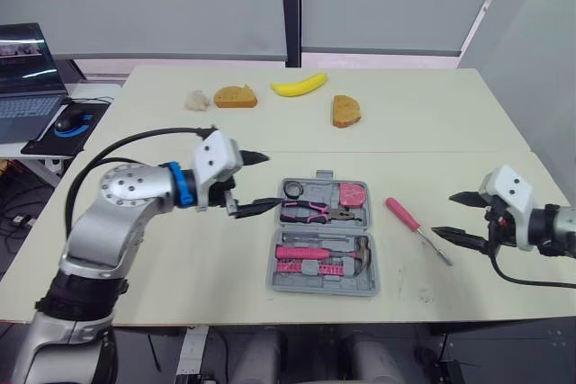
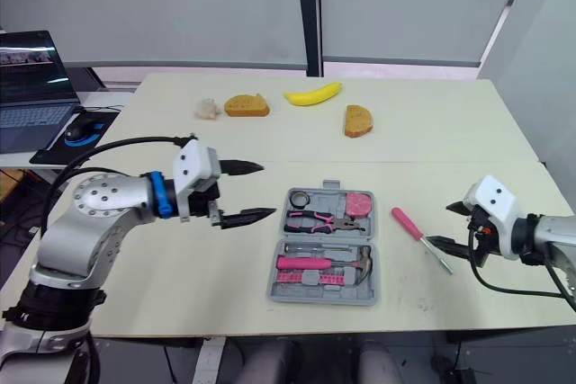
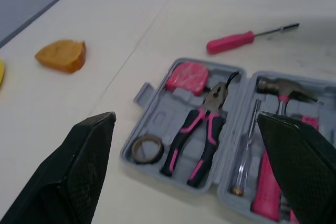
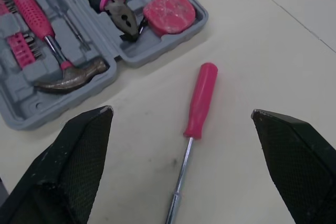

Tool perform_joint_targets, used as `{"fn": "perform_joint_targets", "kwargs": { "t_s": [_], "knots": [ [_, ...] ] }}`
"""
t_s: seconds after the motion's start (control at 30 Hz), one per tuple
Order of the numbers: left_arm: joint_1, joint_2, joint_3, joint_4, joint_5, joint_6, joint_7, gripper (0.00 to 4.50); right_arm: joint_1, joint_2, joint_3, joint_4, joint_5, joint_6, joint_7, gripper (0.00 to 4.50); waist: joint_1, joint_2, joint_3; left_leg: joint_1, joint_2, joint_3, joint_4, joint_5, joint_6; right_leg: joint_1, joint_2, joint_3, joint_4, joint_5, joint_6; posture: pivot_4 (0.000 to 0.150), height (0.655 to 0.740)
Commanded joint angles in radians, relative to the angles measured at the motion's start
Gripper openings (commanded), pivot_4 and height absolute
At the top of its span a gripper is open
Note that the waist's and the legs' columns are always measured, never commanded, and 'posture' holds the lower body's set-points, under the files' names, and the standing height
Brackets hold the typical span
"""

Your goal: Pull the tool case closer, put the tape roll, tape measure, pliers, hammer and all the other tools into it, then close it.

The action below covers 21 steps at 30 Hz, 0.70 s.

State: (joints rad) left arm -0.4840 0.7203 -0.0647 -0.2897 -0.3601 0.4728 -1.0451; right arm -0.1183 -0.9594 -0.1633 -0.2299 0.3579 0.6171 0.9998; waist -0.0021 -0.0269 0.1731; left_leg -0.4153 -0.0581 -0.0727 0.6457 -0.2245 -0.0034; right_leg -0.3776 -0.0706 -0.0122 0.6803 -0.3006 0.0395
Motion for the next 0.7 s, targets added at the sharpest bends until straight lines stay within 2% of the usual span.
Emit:
{"fn": "perform_joint_targets", "kwargs": {
  "t_s": [0.03, 0.3, 0.7],
  "knots": [
    [-0.05, -0.046, -0.082, -0.099, -0.032, -0.02, -0.038, 4.45, -0.048, 0.054, 0.067, 0.079, -0.061, -0.085, -0.042, 4.5, 0.0, 0.0, 0.0, 0.0, 0.0, 0.0, 0.0, 0.0, 0.0, 0.0, 0.0, 0.0, 0.0, 0.0, 0.0, 0.15, 0.74],
    [-0.045, -0.103, -0.18, -0.087, 0.015, -0.098, -0.059, 4.45, -0.111, 0.164, 0.177, 0.299, -0.176, -0.224, -0.095, 4.5, -0.003, 0.0, 0.0, 0.001, 0.0, 0.001, 0.0, 0.0, 0.0, 0.0, 0.0, 0.001, 0.0, 0.0, 0.0, 0.15, 0.74],
    [-0.028, -0.11, -0.191, -0.042, 0.046, -0.15, -0.062, 4.45, -0.158, 0.269, 0.201, 0.491, -0.245, -0.308, -0.166, 4.5, -0.003, 0.001, 0.0, 0.001, -0.001, 0.001, 0.0, 0.0, 0.0, 0.0, 0.001, 0.001, 0.001, 0.0, 0.0, 0.15, 0.74]
  ]
}}
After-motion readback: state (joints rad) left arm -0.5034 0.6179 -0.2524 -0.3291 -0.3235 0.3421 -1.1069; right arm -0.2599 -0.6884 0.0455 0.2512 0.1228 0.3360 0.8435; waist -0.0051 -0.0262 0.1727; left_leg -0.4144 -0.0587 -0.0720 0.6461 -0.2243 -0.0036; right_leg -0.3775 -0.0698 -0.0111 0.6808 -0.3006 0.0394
